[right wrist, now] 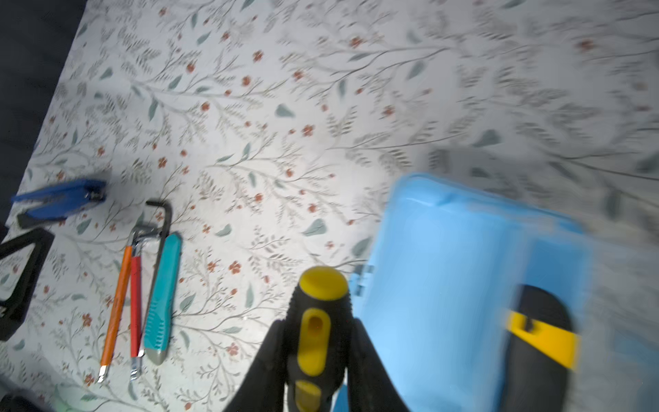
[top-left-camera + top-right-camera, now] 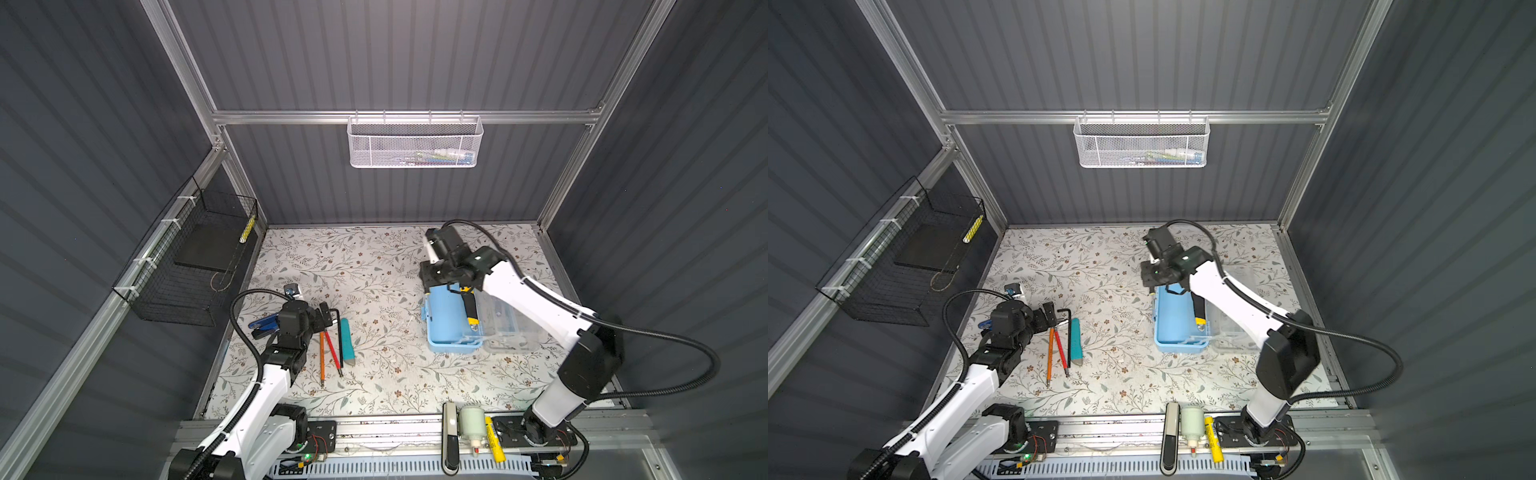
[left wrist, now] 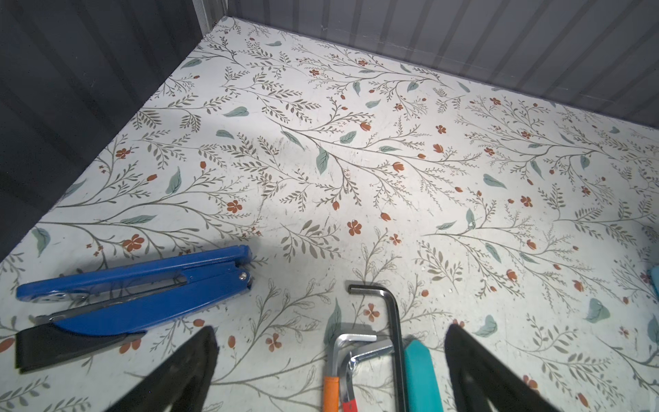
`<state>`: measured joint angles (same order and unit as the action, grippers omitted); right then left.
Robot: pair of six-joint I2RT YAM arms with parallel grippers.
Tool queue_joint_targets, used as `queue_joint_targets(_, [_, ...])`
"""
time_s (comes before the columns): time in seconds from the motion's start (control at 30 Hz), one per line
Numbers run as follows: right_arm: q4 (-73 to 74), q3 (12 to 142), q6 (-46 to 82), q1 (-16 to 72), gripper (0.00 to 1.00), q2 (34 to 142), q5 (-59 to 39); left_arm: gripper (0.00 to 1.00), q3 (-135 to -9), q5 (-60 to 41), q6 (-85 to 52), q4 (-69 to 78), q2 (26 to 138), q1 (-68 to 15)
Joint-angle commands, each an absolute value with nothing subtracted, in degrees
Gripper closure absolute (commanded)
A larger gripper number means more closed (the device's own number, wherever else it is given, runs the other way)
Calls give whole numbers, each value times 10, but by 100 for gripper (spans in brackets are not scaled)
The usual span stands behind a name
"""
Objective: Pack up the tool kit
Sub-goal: 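Carry the screwdriver to the box and lower it beside the knife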
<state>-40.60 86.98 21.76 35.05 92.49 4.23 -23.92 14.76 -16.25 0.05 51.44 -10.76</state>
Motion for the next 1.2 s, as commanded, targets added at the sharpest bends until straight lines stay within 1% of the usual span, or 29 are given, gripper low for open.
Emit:
queue_joint_targets(0.0, [-488,836,169,296,95,873,73,1,-236,138,-157,1,516,-105])
queue_joint_targets(0.17, [-524,810,134,203,93,818,91,1,-236,138,-157,1,517,-105])
queue_joint_targets(0.33, [-519,758,105,129,93,789,77,1,-240,135,-156,2,522,-105])
queue_joint_targets(0.4, [-513,745,99,117,93,795,87,1,-241,134,-155,2,525,-105])
queue_joint_targets(0.5, [-482,724,83,109,93,811,75,1,-242,133,-155,3,526,-105])
queue_joint_targets(0.67, [-476,746,70,102,92,867,94,1,-236,132,-154,3,516,-105])
queue_joint_targets(0.73, [-469,757,68,101,88,883,105,0,-235,133,-155,3,512,-105])
queue_joint_targets(0.87, [-458,762,65,99,85,899,112,1,-236,135,-155,2,515,-106])
queue_joint_targets(0.93, [-461,765,65,99,79,903,116,1,-239,135,-155,2,521,-105])
queue_joint_targets(1.0, [-458,763,63,99,80,899,119,1,-242,133,-155,2,526,-105])
queue_joint_targets(1.07, [-460,762,62,100,73,892,119,1,-244,131,-154,2,532,-105])
queue_joint_targets(1.1, [-462,761,63,100,66,885,118,1,-245,131,-153,2,534,-105])
queue_joint_targets(1.17, [-465,760,64,106,61,865,109,1,-247,129,-153,2,538,-105])
